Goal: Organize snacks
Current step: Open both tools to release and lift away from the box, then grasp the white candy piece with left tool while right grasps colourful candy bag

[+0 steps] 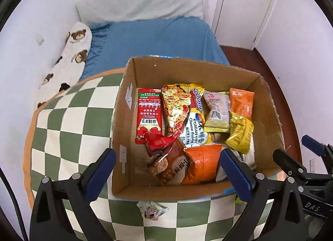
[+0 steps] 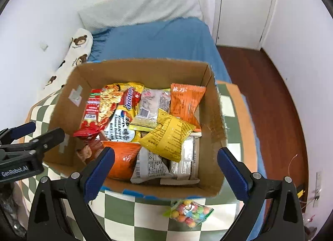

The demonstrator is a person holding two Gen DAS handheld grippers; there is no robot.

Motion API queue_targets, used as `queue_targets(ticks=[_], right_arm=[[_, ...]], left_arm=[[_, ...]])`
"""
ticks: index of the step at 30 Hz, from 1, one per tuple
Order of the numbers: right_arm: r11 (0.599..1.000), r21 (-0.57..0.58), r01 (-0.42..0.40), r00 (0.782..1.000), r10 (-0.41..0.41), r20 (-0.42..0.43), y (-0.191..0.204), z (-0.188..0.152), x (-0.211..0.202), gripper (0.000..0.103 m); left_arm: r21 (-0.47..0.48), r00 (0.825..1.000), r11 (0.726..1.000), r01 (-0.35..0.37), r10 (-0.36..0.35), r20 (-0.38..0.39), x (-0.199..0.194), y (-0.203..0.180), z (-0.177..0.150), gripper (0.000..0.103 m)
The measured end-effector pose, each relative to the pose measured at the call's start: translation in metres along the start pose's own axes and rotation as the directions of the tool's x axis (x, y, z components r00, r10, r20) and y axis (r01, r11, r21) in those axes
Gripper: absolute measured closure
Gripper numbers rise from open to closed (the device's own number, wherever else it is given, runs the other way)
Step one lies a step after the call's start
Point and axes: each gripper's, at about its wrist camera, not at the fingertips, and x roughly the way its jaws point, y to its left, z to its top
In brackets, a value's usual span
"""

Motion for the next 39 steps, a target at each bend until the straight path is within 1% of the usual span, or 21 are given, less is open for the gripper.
queue_targets(ticks=[6, 12, 15, 19, 24, 28, 31, 33, 35, 38, 39], right_arm=[[1.000, 0.002, -0.001, 0.997, 0.001, 0.071, 0.003, -0.017, -0.045, 0.002], [1.000, 0.022, -0.014, 0.991, 0.011, 0.132, 0.003, -0.037, -0.086, 0.002], [1.000, 0.028, -0.013, 0.987, 0.008, 0.163, 0.003, -0.045, -0.103, 0.002], [0.998, 0.049, -0.033, 0.983, 0.024, 0.182, 0.002, -0.055, -0.119, 0.002], [0.996, 0.069, -0.057, 0.981, 0.043, 0.188, -0.001, -0.063, -0.127, 0.002], [0.990, 0.117, -0.076, 0.989, 0.060, 0.134, -0.016, -0.072, -0.107, 0.002], [0.977, 0.180, -0.117, 0.993, 0.110, 0.044, -0.035, -0.084, -0.069, 0.002], [0.964, 0.233, -0.126, 0.990, 0.136, -0.026, -0.050, -0.097, -0.036, 0.002], [0.963, 0.252, -0.097, 0.986, 0.128, -0.107, -0.063, -0.111, 0.001, 0.002], [0.971, 0.232, -0.063, 0.977, 0.108, -0.184, -0.074, -0.125, 0.040, 0.002], [0.969, 0.241, -0.050, 0.974, 0.100, -0.204, -0.080, -0.130, 0.052, 0.002]], left_arm=[[0.001, 0.998, 1.000, 0.007, -0.007, 0.069, -0.039, -0.007, -0.023, 0.001], [0.009, 0.989, 1.000, 0.011, -0.012, 0.145, -0.081, -0.012, -0.041, 0.001], [0.001, 0.987, 1.000, 0.024, -0.024, 0.161, -0.098, -0.011, -0.050, 0.001], [-0.009, 0.983, 1.000, 0.018, -0.016, 0.185, -0.111, -0.011, -0.059, 0.001], [-0.029, 0.985, 1.000, 0.009, -0.004, 0.174, -0.110, -0.008, -0.066, 0.001], [-0.041, 0.986, 0.999, -0.018, 0.025, 0.164, -0.098, -0.005, -0.071, 0.001], [-0.052, 0.989, 0.998, -0.047, 0.054, 0.137, -0.079, 0.002, -0.078, 0.001], [-0.060, 0.992, 0.996, -0.073, 0.079, 0.103, -0.063, 0.009, -0.084, 0.001], [-0.059, 0.992, 0.993, -0.106, 0.109, 0.057, -0.043, 0.015, -0.092, 0.001], [-0.054, 0.989, 0.988, -0.148, 0.148, -0.003, -0.017, 0.024, -0.105, 0.001], [-0.055, 0.987, 0.986, -0.159, 0.158, -0.024, -0.009, 0.027, -0.110, 0.001]])
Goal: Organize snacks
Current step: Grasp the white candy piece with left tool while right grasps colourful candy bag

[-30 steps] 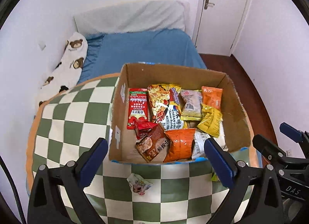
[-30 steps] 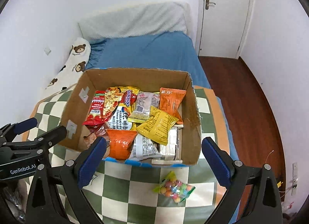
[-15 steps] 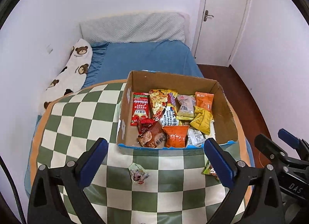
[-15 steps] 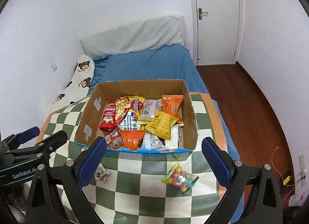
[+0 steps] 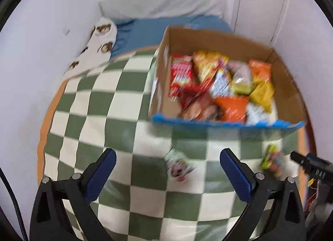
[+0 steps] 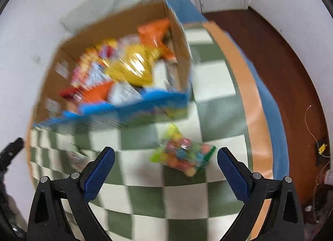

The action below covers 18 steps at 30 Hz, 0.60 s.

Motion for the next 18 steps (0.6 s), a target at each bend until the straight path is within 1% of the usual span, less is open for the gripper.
queue_targets(ticks=[3, 5, 6, 7, 9, 10, 14, 15, 16, 18], right_arm=[[0.997, 0.072, -0.039, 0.998, 0.042, -0.038, -0.026, 0.005, 0.035, 0.003], [0.989, 0.121, -0.087, 0.994, 0.094, -0.054, -0.038, 0.006, 0.053, 0.013], [0.985, 0.144, -0.097, 0.992, 0.108, -0.070, -0.041, 0.007, 0.061, 0.026], [0.982, 0.157, -0.105, 0.989, 0.119, -0.084, -0.043, 0.006, 0.068, 0.028], [0.987, 0.127, -0.097, 0.990, 0.108, -0.089, -0.035, 0.000, 0.072, 0.028], [0.987, 0.117, -0.109, 0.988, 0.120, -0.096, -0.031, -0.003, 0.072, 0.028], [0.968, 0.092, -0.234, 0.954, 0.247, -0.171, -0.003, -0.022, 0.070, 0.028], [0.967, 0.077, -0.242, 0.952, 0.252, -0.176, 0.002, -0.025, 0.067, 0.026], [0.969, 0.054, -0.241, 0.953, 0.247, -0.174, 0.008, -0.026, 0.064, 0.025], [0.983, -0.028, -0.183, 0.972, 0.176, -0.152, 0.018, -0.025, 0.059, 0.010]], left_arm=[[-0.009, 0.997, 1.000, -0.024, 0.023, -0.076, 0.028, 0.004, -0.012, 0.001], [-0.020, 0.992, 0.999, -0.031, 0.029, -0.125, 0.044, 0.006, -0.019, 0.001], [-0.025, 0.989, 0.999, -0.033, 0.030, -0.142, 0.049, 0.007, -0.022, 0.001], [-0.031, 0.987, 0.999, -0.035, 0.029, -0.159, 0.054, 0.009, -0.025, 0.001], [-0.044, 0.983, 0.999, -0.032, 0.024, -0.180, 0.060, 0.012, -0.029, 0.001], [-0.047, 0.983, 0.998, -0.029, 0.020, -0.184, 0.062, 0.014, -0.031, 0.001], [-0.042, 0.981, 0.999, -0.014, 0.006, -0.196, 0.065, 0.021, -0.036, 0.001], [-0.050, 0.979, 0.999, -0.007, -0.003, -0.203, 0.067, 0.023, -0.036, 0.001], [-0.066, 0.977, 0.998, 0.010, -0.024, -0.213, 0.068, 0.025, -0.036, 0.001], [-0.107, 0.970, 0.993, 0.041, -0.065, -0.233, 0.075, 0.029, -0.034, 0.001]])
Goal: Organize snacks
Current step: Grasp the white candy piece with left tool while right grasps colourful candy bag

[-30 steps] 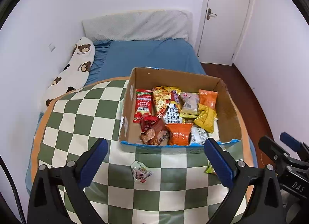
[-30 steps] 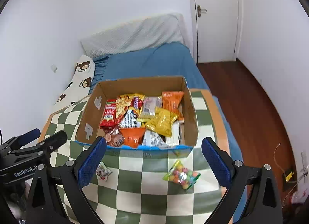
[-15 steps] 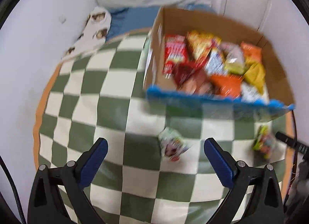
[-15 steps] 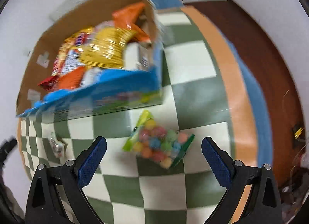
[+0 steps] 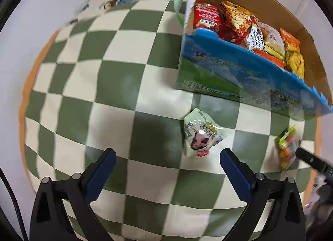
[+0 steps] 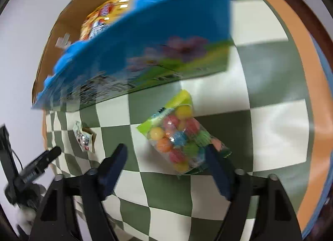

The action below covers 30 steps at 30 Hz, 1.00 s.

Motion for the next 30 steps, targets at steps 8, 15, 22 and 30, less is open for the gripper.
queue_targets(ticks=[8, 15, 22, 30], right_arm=[[0.978, -0.143, 0.151, 0.987, -0.157, -0.031, 0.011, 0.019, 0.027, 0.009], [0.955, -0.215, 0.204, 0.970, -0.228, -0.091, 0.026, 0.018, 0.060, 0.022], [0.983, -0.077, 0.165, 0.983, -0.171, -0.069, 0.017, 0.000, 0.049, 0.040], [0.993, -0.059, 0.104, 0.984, -0.111, -0.138, 0.025, -0.039, 0.051, 0.042]], left_arm=[[0.329, 0.999, 0.943, -0.046, 0.047, 0.004, 0.034, -0.058, 0.015, 0.001], [0.437, 0.997, 0.899, -0.032, 0.057, -0.046, 0.064, -0.084, 0.007, 0.036], [0.177, 0.980, 0.978, 0.109, -0.076, -0.183, 0.066, -0.056, -0.021, 0.036], [0.024, 0.930, 0.973, 0.231, -0.213, -0.299, 0.083, -0.033, -0.050, 0.034]])
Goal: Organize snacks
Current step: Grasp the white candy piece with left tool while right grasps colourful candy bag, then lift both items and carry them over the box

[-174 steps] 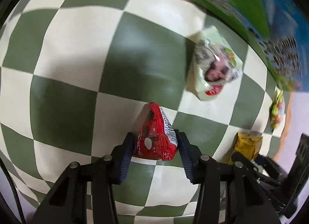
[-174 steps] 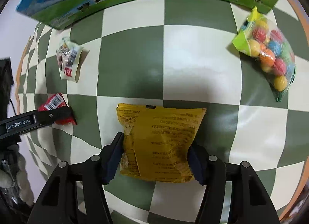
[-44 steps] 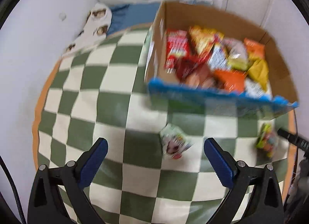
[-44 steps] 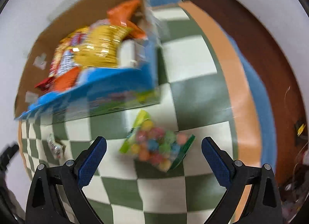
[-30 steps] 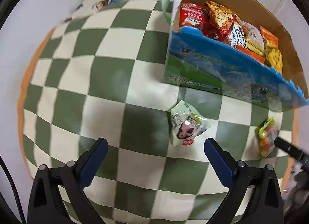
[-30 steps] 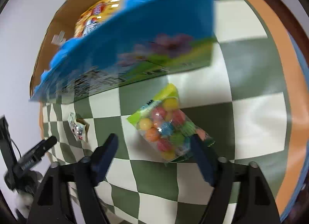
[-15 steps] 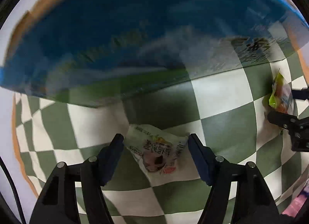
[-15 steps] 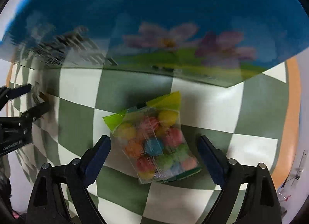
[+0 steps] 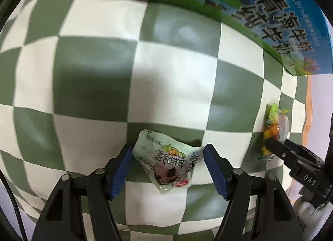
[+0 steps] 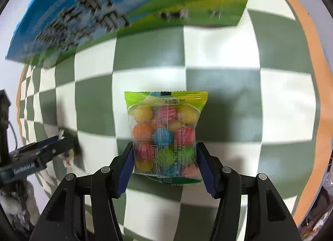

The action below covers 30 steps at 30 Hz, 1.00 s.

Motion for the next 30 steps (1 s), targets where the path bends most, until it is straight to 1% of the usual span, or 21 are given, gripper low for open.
queue_targets(ticks=[2, 5, 7, 8, 9, 10, 14, 15, 17, 18, 19, 21, 23, 25, 26, 27, 28, 30], right_arm=[[1.000, 0.018, -0.005, 1.000, 0.005, 0.006, 0.001, 0.003, 0.000, 0.042], [1.000, 0.024, -0.002, 1.000, 0.002, 0.015, 0.007, 0.015, -0.001, 0.040], [1.000, 0.023, 0.002, 1.000, -0.002, 0.018, 0.016, 0.018, 0.007, 0.035], [1.000, 0.020, 0.008, 1.000, -0.009, 0.020, 0.020, 0.021, 0.008, 0.035], [1.000, 0.011, 0.017, 1.000, -0.017, 0.015, 0.024, 0.025, 0.011, 0.035], [1.000, 0.010, 0.024, 1.000, -0.024, 0.011, 0.012, 0.020, 0.008, 0.034], [0.999, -0.003, 0.052, 0.999, -0.052, 0.008, 0.023, 0.026, 0.016, 0.033], [0.998, -0.010, 0.058, 0.998, -0.058, 0.009, 0.025, 0.027, 0.017, 0.033], [0.997, -0.025, 0.073, 0.997, -0.073, 0.014, 0.031, 0.028, 0.020, 0.034], [0.996, -0.035, 0.085, 0.996, -0.084, 0.022, 0.033, 0.027, 0.021, 0.035], [0.993, -0.054, 0.109, 0.994, -0.107, 0.033, 0.036, 0.028, 0.022, 0.040], [0.988, -0.082, 0.131, 0.990, -0.127, 0.058, 0.042, 0.028, 0.023, 0.045], [0.986, -0.098, 0.137, 0.989, -0.130, 0.076, 0.042, 0.025, 0.019, 0.046], [0.987, -0.096, 0.130, 0.988, -0.122, 0.091, 0.044, 0.023, 0.016, 0.047], [0.988, -0.093, 0.122, 0.989, -0.113, 0.095, 0.046, 0.021, 0.014, 0.048], [0.990, -0.085, 0.110, 0.990, -0.101, 0.099, 0.046, 0.017, 0.010, 0.048], [0.992, -0.078, 0.100, 0.991, -0.092, 0.101, 0.044, 0.015, 0.007, 0.048], [0.994, -0.073, 0.082, 0.992, -0.074, 0.102, 0.044, 0.013, 0.003, 0.048]], left_arm=[[0.009, 1.000, 1.000, 0.001, -0.001, -0.031, 0.006, 0.002, 0.004, 0.034], [0.024, 0.999, 0.999, 0.029, -0.028, -0.030, 0.008, 0.007, 0.006, 0.034], [0.041, 0.998, 0.998, 0.055, -0.053, -0.032, 0.006, 0.005, 0.006, 0.034], [0.056, 0.997, 0.996, 0.063, -0.061, -0.039, 0.004, 0.002, 0.009, 0.034], [0.073, 0.997, 0.995, 0.062, -0.058, -0.051, 0.004, -0.001, 0.013, 0.034], [0.093, 0.997, 0.994, 0.058, -0.052, -0.064, 0.005, -0.004, 0.015, 0.034], [0.167, 0.996, 0.985, 0.038, -0.023, -0.086, 0.009, -0.014, 0.013, 0.034], [0.182, 0.996, 0.983, 0.028, -0.013, -0.083, 0.010, -0.015, 0.012, 0.034], [0.212, 0.998, 0.977, -0.002, 0.016, -0.061, 0.013, -0.033, 0.003, 0.035], [0.219, 0.998, 0.975, -0.022, 0.034, -0.048, 0.014, -0.038, 0.001, 0.037], [0.223, 0.998, 0.973, -0.051, 0.060, -0.033, 0.014, -0.039, -0.001, 0.046], [0.212, 0.997, 0.974, -0.077, 0.080, -0.004, 0.015, -0.044, -0.014, 0.046], [0.207, 0.993, 0.972, -0.116, 0.111, 0.034, 0.013, -0.048, -0.018, 0.047], [0.203, 0.992, 0.971, -0.123, 0.115, 0.049, 0.009, -0.050, -0.027, 0.049], [0.200, 0.992, 0.972, -0.120, 0.111, 0.052, 0.007, -0.052, -0.028, 0.057], [0.200, 0.993, 0.973, -0.117, 0.108, 0.056, 0.005, -0.054, -0.034, 0.062], [0.202, 0.993, 0.973, -0.111, 0.102, 0.056, 0.002, -0.057, -0.046, 0.062], [0.207, 0.994, 0.973, -0.107, 0.097, 0.056, -0.001, -0.056, -0.042, 0.062]])
